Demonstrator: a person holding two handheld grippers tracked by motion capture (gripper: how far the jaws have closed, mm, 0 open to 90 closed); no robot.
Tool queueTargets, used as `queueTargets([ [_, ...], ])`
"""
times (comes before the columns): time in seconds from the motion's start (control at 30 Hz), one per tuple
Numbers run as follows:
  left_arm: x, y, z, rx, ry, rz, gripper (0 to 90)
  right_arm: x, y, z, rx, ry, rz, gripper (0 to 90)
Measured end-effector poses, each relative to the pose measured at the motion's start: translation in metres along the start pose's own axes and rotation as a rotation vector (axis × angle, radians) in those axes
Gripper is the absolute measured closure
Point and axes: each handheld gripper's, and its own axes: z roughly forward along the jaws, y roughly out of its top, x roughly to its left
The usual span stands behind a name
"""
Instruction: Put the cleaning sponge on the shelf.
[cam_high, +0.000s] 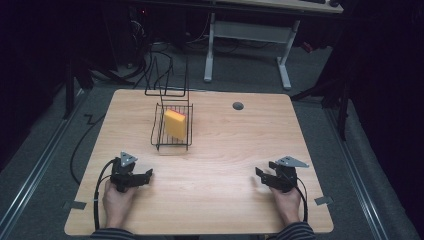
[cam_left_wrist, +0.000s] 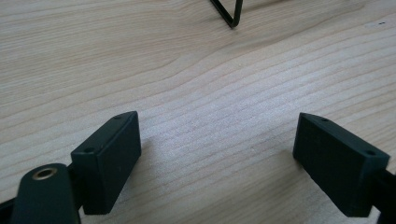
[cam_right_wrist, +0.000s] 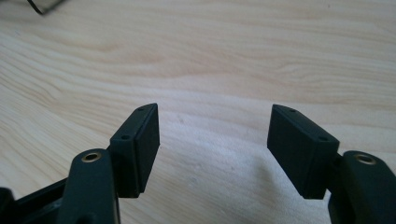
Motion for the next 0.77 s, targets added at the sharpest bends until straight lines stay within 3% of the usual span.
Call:
queueTargets([
  [0.23,0.0000,0.0000,0.0000,0.000,0.000,0.000,15.9,0.0025,0.0001,0.0057,0.042,-0.033,-0.033,34.2],
  [0.33,0.0000,-0.0001,0.0000,0.000,0.000,0.000,15.9,0.0051,0.0002,0.0080,0.075,-0.074,-0.068,34.1],
  [0.77,0.0003,-0.0006,-0.0007,-0.005,0.007,-0.006,18.4,0.0053,-0.0006,0.0071,0.077,-0.071,-0.067,33.2],
])
